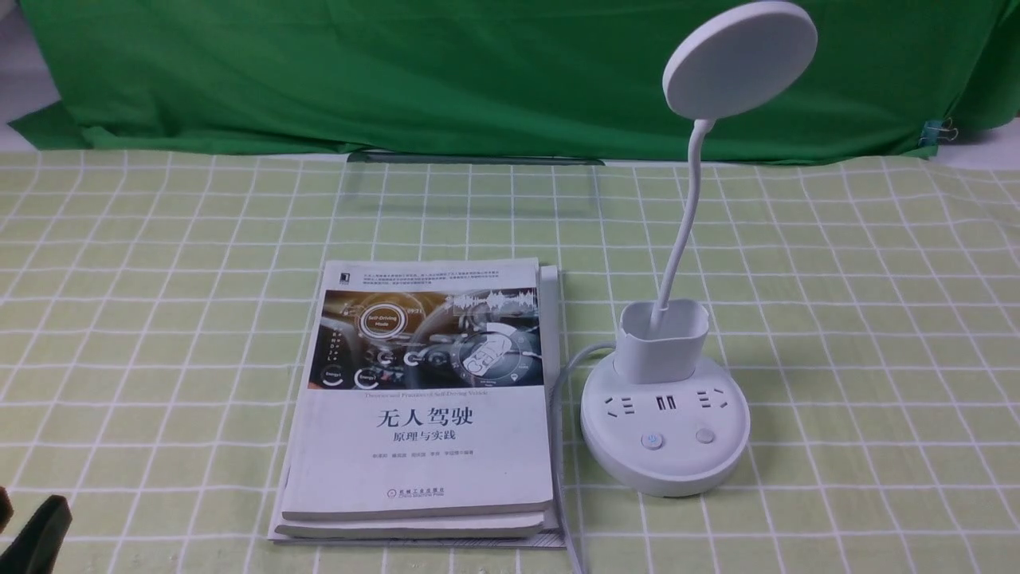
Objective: Turn off the desk lamp on the green coffee tablecloth by hand.
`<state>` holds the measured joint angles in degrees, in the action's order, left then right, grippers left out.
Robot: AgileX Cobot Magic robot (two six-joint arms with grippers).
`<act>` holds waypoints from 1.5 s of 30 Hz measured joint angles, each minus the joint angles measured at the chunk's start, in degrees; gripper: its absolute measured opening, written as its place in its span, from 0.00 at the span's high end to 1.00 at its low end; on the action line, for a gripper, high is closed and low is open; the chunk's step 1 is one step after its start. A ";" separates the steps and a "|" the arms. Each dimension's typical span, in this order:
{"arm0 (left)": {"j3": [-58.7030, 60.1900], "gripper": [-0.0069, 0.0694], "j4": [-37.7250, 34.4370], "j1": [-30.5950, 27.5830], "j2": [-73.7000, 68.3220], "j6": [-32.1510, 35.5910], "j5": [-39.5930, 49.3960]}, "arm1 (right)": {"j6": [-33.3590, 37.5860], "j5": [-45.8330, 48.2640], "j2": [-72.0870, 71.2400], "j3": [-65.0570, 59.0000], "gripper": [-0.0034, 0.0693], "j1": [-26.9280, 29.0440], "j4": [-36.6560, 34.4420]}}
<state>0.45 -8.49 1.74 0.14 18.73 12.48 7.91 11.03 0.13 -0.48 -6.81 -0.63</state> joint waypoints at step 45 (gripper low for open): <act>0.00 0.59 0.00 0.00 0.00 0.00 0.00 | 0.26 2.69 0.00 -0.04 0.79 0.00 0.00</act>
<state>0.45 -8.49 1.74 0.14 18.73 12.48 8.17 13.71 0.13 -0.52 -6.81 -0.63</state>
